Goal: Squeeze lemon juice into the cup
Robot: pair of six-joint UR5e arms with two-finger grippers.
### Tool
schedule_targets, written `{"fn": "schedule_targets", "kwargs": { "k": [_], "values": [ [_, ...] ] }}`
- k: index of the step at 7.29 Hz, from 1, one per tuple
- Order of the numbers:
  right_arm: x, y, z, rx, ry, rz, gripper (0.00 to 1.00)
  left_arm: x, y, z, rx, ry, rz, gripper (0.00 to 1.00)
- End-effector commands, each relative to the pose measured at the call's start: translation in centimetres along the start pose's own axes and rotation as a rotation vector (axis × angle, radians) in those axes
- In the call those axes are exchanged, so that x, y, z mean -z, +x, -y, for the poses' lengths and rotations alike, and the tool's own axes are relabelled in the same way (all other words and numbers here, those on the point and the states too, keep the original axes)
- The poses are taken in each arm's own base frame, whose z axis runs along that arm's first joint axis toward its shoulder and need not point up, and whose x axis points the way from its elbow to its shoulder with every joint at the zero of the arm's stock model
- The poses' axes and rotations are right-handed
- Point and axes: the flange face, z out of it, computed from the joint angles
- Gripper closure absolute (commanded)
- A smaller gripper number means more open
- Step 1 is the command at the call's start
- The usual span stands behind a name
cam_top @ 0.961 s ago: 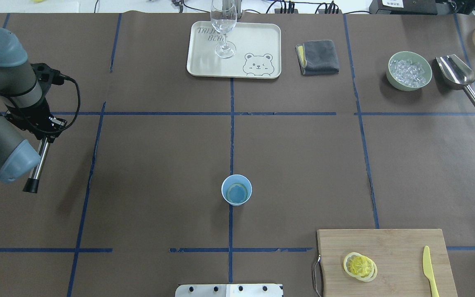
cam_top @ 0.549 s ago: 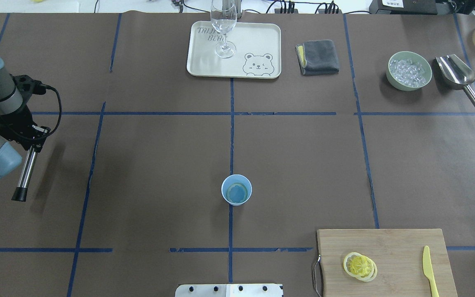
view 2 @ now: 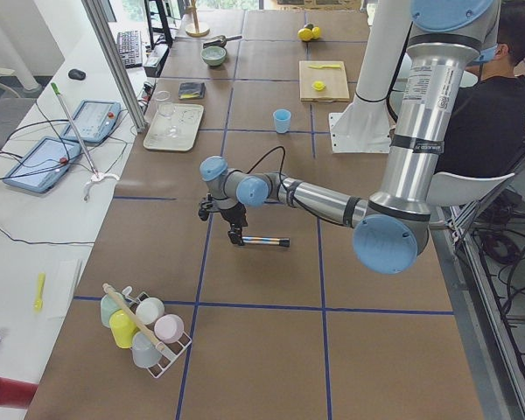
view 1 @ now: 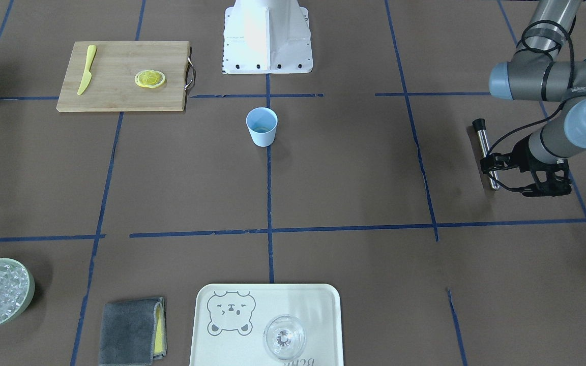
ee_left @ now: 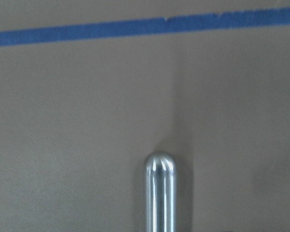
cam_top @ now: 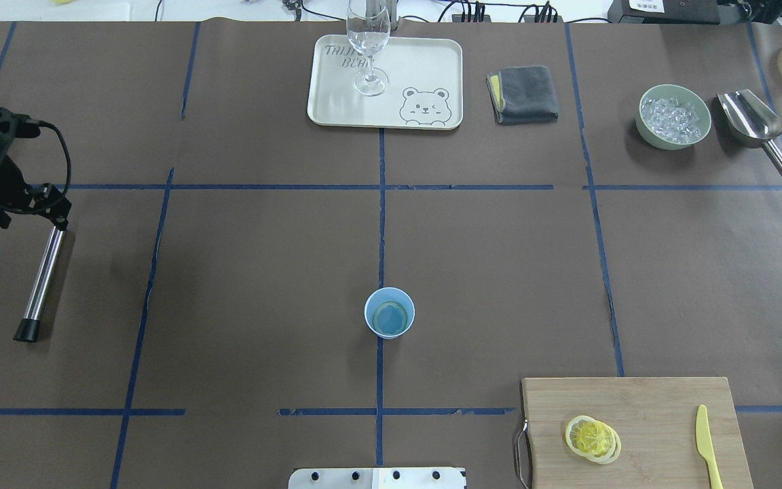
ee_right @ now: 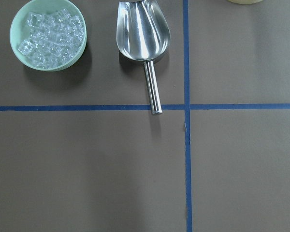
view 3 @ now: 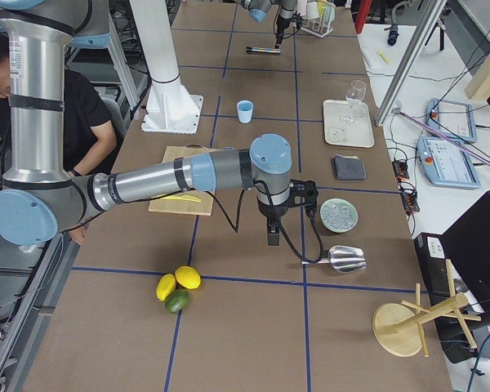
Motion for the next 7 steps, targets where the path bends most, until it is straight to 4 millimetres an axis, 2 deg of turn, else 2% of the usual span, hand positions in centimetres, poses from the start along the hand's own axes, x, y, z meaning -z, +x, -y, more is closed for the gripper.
{"fn": "schedule_targets", "kwargs": {
  "k": [1, 2, 3, 4, 5, 6, 7],
  "values": [
    [-0.2, 0.2, 0.0, -0.005, -0.004, -0.001, 0.00, 9.4, -0.4, 2.2, -0.053, 0.177, -0.061, 0.00],
    [-0.3, 0.3, -0.1, -0.006, -0.008, 0.001, 0.00, 13.3, -3.8, 2.6, -0.105, 0.250, -0.050, 0.00],
    [-0.6, 0.7, -0.5, -0.014, -0.015, 0.000, 0.00, 15.6, -7.9, 2.8, -0.176, 0.288, -0.024, 0.00],
    [-0.9, 1.0, -0.7, -0.019, -0.022, 0.001, 0.00, 15.8, -13.0, 1.5, -0.231, 0.291, 0.005, 0.00],
    [-1.7, 1.8, -0.8, -0.037, -0.038, -0.001, 0.00, 14.8, -16.3, 0.0, -0.246, 0.273, 0.016, 0.00],
    [-2.6, 2.6, -0.3, -0.057, -0.055, -0.003, 0.00, 13.6, -20.8, -1.7, -0.219, 0.258, 0.022, 0.00],
    [-3.3, 3.3, -0.1, -0.069, -0.068, -0.003, 0.00, 13.6, -24.3, -2.7, -0.239, 0.254, 0.034, 0.00]
  ]
}}
